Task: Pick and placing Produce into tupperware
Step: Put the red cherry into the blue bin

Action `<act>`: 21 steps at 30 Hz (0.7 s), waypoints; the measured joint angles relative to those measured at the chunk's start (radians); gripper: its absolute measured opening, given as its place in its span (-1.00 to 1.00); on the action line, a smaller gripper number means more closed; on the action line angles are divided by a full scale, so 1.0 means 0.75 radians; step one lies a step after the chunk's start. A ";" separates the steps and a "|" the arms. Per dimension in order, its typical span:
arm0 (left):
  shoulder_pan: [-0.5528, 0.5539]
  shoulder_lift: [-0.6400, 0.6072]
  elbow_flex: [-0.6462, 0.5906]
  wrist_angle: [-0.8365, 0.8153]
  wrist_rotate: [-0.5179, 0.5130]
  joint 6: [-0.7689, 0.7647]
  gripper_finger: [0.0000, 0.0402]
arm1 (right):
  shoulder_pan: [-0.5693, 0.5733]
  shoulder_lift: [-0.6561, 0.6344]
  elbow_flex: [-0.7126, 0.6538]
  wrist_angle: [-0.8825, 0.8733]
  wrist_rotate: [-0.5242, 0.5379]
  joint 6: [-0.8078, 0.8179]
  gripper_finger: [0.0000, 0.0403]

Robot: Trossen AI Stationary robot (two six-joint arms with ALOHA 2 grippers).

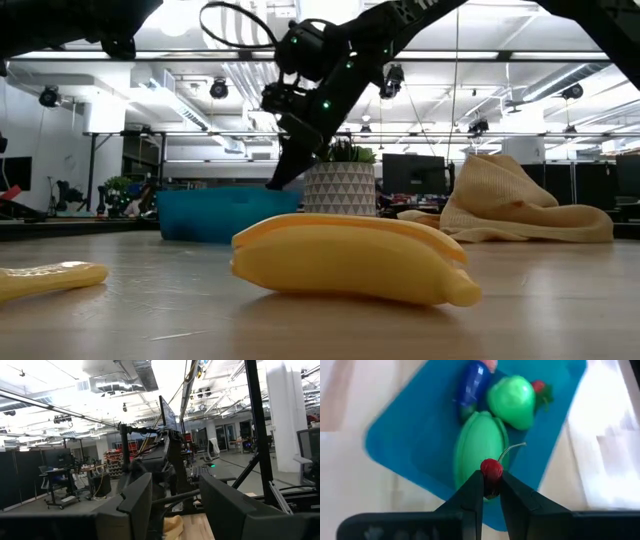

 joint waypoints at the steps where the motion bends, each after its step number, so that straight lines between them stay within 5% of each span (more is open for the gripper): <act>1: 0.000 0.000 0.000 0.000 0.000 0.000 -0.25 | -0.007 0.001 0.000 0.001 0.000 -0.001 -0.77; 21: 0.000 0.000 0.000 0.000 0.001 0.000 -0.25 | -0.019 0.001 0.000 -0.013 -0.003 -0.013 -0.76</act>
